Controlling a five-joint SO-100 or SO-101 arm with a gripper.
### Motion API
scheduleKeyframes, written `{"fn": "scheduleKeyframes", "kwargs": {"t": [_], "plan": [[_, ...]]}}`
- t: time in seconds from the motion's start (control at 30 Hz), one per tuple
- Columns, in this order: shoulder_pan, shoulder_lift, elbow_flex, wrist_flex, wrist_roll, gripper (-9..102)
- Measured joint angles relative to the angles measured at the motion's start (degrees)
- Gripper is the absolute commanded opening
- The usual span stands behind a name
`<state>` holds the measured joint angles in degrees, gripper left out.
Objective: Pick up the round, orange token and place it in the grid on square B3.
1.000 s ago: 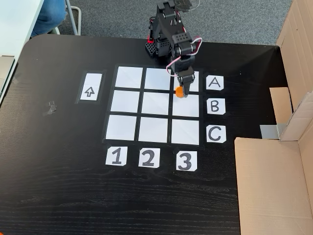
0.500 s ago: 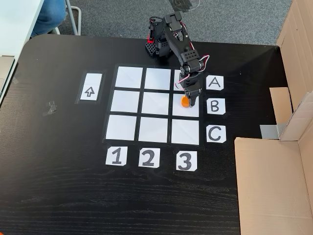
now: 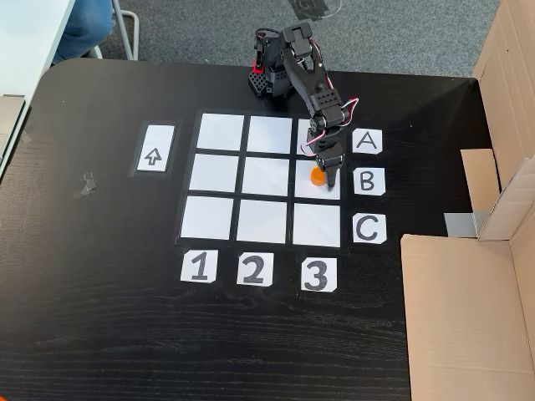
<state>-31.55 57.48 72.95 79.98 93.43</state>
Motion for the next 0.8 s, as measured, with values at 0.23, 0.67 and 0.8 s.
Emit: {"fn": "scheduleKeyframes", "kwargs": {"t": [0.23, 0.67, 0.8], "plan": [[0.4, 5.4, 8.3, -3.6, 0.0, 54], [5.1, 40.9, 51.2, -33.8, 2.1, 54], [12.4, 56.5, 61.3, -34.8, 2.3, 53]]}}
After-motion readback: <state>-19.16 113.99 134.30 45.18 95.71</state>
